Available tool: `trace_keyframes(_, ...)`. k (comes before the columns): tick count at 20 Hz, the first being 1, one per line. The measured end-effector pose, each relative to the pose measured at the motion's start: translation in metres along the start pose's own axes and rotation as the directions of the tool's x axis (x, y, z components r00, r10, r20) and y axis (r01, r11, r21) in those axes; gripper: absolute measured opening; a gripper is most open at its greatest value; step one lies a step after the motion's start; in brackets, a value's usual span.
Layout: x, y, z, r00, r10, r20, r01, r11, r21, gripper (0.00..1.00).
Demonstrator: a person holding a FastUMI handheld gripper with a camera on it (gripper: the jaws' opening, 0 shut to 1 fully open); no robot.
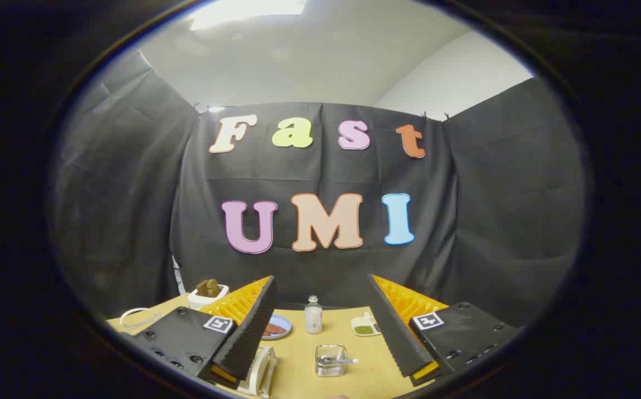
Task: Take the plate from the dish rack, then take the spoon from the basket and place it into the plate.
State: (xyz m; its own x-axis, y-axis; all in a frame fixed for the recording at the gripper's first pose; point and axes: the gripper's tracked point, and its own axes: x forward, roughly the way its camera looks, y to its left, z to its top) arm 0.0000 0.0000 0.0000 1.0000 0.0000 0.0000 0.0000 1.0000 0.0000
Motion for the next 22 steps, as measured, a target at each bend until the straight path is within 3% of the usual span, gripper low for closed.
trace_keyframes(22, -0.005, 0.012, -0.011, 1.0, 0.001, -0.031, -0.002, 1.0, -0.024, 1.0)
